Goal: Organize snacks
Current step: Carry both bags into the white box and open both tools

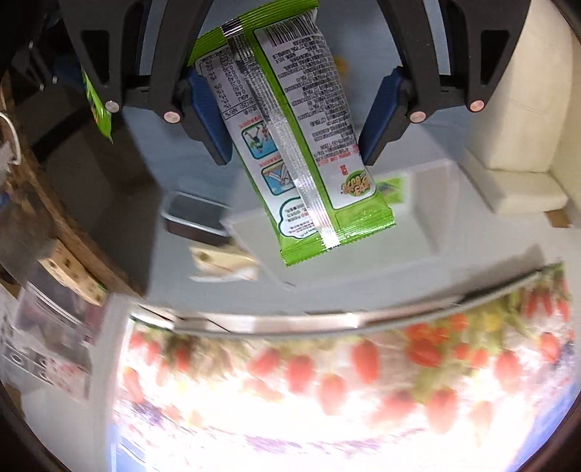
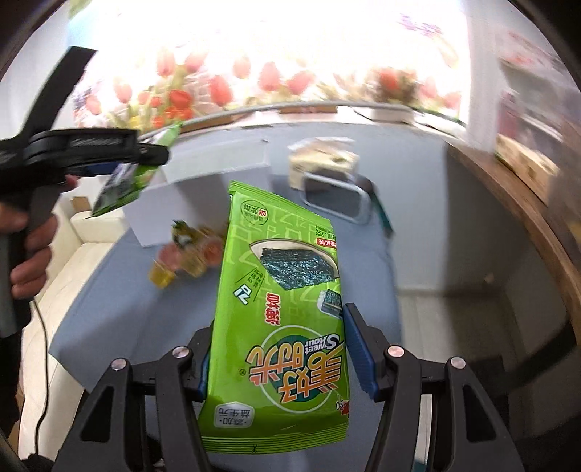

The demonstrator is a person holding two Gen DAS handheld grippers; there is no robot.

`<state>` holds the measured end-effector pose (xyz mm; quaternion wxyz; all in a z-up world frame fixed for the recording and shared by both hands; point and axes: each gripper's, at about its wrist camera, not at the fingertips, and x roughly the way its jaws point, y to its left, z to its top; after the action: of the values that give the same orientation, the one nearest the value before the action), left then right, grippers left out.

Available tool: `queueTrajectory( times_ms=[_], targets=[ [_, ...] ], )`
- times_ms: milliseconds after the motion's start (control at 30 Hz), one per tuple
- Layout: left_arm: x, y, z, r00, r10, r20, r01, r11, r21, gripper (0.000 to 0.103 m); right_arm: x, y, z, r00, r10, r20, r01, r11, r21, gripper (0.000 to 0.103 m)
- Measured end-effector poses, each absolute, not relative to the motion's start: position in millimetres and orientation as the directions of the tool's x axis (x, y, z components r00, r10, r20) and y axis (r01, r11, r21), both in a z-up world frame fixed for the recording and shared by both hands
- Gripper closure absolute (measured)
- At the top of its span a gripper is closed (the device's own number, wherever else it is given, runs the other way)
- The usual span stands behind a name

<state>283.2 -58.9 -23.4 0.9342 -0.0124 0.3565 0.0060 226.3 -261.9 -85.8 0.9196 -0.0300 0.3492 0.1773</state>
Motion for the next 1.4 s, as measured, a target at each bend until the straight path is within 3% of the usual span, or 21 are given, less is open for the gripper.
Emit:
queueTrajectory(
  times_ms=[333, 600, 767, 800, 833, 867, 900, 933, 1400],
  targets=[
    [367, 64, -10, 0.754, 0.046, -0.655, -0.108, 0.993, -0.054, 0.026, 358, -148, -49, 0.675, 0.394, -0.624, -0.487, 0.873, 0.024, 0.039],
    [434, 71, -35, 0.728, -0.007, -0.686, -0.013, 1.000, -0.025, 0.026, 473, -89, -57, 0.652, 0.327, -0.684, -0.478, 0.877, -0.036, 0.039],
    [454, 81, -56, 0.699, -0.033, -0.714, -0.002, 0.999, -0.049, 0.023, 489, -81, -65, 0.636, 0.339, -0.693, -0.484, 0.875, -0.016, 0.038],
    [457, 80, -59, 0.690, -0.036, -0.723, 0.008, 0.999, -0.041, 0.021, 490, -82, -65, 0.633, 0.350, -0.691, -0.480, 0.877, 0.004, 0.033],
    [459, 79, -62, 0.682, -0.032, -0.731, 0.012, 0.999, -0.032, 0.018, 490, -82, -66, 0.635, 0.346, -0.690, -0.475, 0.880, 0.003, 0.020],
    [460, 80, -65, 0.676, -0.020, -0.736, 0.007, 1.000, -0.021, 0.001, 488, -83, -67, 0.652, 0.333, -0.682, -0.469, 0.883, -0.018, 0.012],
    [460, 81, -68, 0.678, 0.003, -0.735, -0.017, 1.000, -0.012, 0.000, 488, -82, -67, 0.667, 0.317, -0.674, -0.469, 0.882, -0.049, 0.002],
    [459, 81, -70, 0.675, 0.003, -0.738, -0.015, 1.000, -0.010, 0.000, 485, -82, -68, 0.676, 0.306, -0.671, -0.471, 0.879, -0.074, 0.000],
    [425, 74, -64, 0.706, 0.016, -0.708, 0.017, 0.999, 0.040, 0.000, 465, -81, -79, 0.671, 0.288, -0.684, -0.469, 0.879, -0.090, 0.000]
  ],
)
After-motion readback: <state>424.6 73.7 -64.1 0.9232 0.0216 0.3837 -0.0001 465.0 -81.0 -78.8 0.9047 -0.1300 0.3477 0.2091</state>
